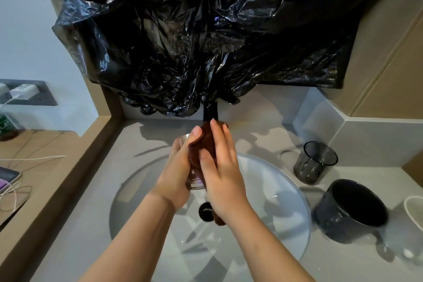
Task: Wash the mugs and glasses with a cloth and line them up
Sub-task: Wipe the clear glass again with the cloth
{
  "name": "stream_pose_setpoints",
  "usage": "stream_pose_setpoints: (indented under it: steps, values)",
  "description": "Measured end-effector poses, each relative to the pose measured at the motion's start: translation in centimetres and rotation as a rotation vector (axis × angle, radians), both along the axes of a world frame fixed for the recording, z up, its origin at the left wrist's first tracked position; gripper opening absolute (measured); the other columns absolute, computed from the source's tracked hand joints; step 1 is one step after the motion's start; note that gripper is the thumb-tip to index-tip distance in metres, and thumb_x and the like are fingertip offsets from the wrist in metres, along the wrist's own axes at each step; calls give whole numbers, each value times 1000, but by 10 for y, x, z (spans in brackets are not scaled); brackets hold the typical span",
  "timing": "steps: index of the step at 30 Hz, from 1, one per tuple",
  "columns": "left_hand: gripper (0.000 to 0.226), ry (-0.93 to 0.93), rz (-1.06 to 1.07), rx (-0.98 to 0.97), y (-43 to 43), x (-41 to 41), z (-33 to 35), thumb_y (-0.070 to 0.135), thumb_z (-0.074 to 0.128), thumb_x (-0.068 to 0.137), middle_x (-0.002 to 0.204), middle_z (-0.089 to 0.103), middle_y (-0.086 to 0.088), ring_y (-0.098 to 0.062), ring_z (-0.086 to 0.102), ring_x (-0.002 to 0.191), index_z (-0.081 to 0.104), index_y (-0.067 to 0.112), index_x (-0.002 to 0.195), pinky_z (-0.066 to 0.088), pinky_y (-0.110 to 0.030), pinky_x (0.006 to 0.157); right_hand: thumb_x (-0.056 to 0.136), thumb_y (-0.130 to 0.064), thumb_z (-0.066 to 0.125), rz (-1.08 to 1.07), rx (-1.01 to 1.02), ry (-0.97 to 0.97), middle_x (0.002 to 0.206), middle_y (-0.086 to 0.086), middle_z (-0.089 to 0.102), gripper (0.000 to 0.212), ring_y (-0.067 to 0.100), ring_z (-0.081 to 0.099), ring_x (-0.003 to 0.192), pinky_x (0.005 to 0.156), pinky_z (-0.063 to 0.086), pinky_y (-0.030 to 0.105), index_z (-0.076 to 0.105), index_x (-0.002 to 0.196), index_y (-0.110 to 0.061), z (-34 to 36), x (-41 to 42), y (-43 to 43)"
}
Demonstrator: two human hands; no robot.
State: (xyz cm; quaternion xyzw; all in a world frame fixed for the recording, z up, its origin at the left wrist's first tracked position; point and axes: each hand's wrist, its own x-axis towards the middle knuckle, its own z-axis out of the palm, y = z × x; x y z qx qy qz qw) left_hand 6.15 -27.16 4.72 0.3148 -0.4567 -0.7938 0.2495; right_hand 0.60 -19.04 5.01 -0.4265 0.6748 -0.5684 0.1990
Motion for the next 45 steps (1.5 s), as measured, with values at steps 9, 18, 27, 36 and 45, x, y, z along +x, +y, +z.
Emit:
stream_pose_setpoints:
  steps: [9,18,27,36,45]
  values:
    - [101,206,291,123,14,-14,-8,63,80,51,115,66,-24,-36,67,101,53,3,127,53,-50,90,96,-42,46,49,-49,-650,115,-3,67,25,14,65,104,87,52,32,66,110,-37,1,-9,4]
    - [70,74,331,-96,20,-13,-5,51,74,71,107,68,-16,-22,70,91,56,5,120,57,-37,79,83,-47,58,-6,-135,-685,127,-10,60,32,13,59,115,100,47,34,64,114,-47,-11,-15,-4]
    - [70,-33,345,-442,26,-8,1,47,77,59,81,65,8,-17,68,82,51,23,119,56,-40,81,86,-50,54,108,-126,-1443,104,15,69,55,31,64,98,86,51,40,67,118,-7,-20,-15,0]
    - [75,-416,-530,-671,-28,16,34,37,77,61,96,70,-5,-9,66,81,35,59,119,53,-26,66,87,-41,55,86,-64,-1299,98,16,69,43,30,66,83,89,48,44,70,99,-3,-19,-41,5]
    - [39,-316,-305,-41,-6,4,15,45,49,81,78,65,-12,-25,63,68,68,11,82,47,-21,43,68,-35,62,-161,-207,93,112,-23,52,22,10,52,113,96,41,20,63,89,-42,-17,-28,9]
